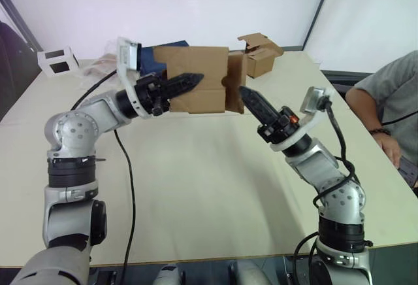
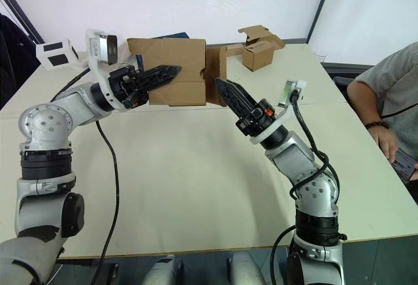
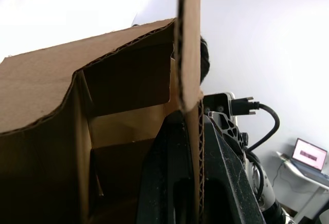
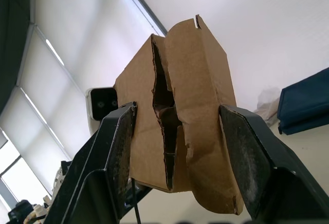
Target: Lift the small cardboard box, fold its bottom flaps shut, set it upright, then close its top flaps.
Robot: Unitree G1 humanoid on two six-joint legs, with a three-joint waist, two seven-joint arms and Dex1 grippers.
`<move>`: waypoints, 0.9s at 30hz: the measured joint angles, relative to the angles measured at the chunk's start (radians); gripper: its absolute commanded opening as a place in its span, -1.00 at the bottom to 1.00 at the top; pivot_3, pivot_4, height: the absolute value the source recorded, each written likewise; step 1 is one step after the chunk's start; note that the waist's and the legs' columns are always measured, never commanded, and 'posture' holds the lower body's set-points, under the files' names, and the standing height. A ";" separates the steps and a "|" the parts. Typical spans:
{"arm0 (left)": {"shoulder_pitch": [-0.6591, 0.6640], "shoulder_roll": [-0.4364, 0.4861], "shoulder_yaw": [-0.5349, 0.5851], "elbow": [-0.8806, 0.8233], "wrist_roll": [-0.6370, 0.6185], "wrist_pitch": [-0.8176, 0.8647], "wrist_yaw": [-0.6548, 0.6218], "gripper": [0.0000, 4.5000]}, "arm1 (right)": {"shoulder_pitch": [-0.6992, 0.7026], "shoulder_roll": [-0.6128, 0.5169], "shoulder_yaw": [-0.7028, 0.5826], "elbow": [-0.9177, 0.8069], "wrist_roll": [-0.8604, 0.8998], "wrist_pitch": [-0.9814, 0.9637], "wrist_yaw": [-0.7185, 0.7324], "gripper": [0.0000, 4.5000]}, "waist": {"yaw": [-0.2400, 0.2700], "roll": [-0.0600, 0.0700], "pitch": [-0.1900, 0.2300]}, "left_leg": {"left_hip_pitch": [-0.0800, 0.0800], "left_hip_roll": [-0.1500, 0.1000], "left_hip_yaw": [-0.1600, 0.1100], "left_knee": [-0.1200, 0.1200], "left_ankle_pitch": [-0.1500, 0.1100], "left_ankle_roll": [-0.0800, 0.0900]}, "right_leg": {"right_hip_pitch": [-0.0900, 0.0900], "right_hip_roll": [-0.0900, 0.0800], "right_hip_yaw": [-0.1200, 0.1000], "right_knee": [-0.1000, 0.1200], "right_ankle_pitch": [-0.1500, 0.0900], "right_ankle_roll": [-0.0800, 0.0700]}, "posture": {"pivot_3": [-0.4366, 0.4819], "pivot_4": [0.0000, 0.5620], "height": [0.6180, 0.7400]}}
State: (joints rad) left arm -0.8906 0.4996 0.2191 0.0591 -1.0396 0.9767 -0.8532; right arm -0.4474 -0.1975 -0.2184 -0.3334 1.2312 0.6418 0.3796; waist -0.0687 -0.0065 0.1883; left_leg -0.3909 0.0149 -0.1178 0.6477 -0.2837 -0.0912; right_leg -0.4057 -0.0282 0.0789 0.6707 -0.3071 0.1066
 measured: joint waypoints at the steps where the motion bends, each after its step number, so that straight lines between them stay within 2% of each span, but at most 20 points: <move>1: 0.000 -0.001 0.000 0.000 0.000 0.000 0.001 -1.00 | 0.000 0.004 -0.001 0.002 0.005 -0.001 0.000 0.10 | 0.000 0.000 0.000 | 0.000 0.000 0.000 0.000 0.000 0.000 | 0.000 0.000 0.000 0.000 0.000 0.000 | -0.05 -0.47 1.00; 3: -0.002 -0.001 0.000 -0.001 -0.004 0.000 0.006 -1.00 | 0.006 0.011 -0.005 0.009 0.011 -0.005 0.000 -0.11 | 0.000 0.000 0.000 | 0.000 0.000 0.000 0.000 0.000 0.000 | 0.000 0.000 0.000 0.000 0.000 0.000 | -0.05 -0.47 1.00; 6: -0.008 -0.001 0.000 -0.001 -0.006 0.000 0.007 -1.00 | 0.012 0.015 -0.004 0.015 0.010 -0.008 0.000 -0.64 | 0.000 0.000 0.000 | 0.000 0.000 0.000 0.000 0.000 0.000 | 0.000 0.000 0.000 0.000 0.000 0.000 | -0.05 -0.47 1.00; 25: -0.013 -0.002 0.000 -0.003 -0.016 0.002 0.017 -1.00 | 0.015 0.018 0.034 0.014 -0.096 -0.039 -0.023 -0.64 | 0.000 0.000 0.000 | 0.000 0.000 0.000 0.000 0.000 0.000 | 0.000 0.000 0.000 0.000 0.000 0.000 | -0.05 -0.47 1.00; 27: -0.013 -0.002 0.000 -0.004 -0.016 0.002 0.018 -1.00 | 0.014 0.018 0.039 0.014 -0.109 -0.040 -0.028 -0.88 | 0.000 0.000 0.000 | 0.000 0.000 0.000 0.000 0.000 0.000 | 0.000 0.000 0.000 0.000 0.000 0.000 | -0.05 -0.47 1.00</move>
State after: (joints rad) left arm -0.9036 0.4978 0.2189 0.0553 -1.0560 0.9787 -0.8354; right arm -0.4335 -0.1799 -0.1794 -0.3192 1.1226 0.6015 0.3521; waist -0.0686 -0.0066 0.1883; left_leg -0.3909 0.0149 -0.1178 0.6477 -0.2837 -0.0912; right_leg -0.4057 -0.0282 0.0789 0.6707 -0.3071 0.1066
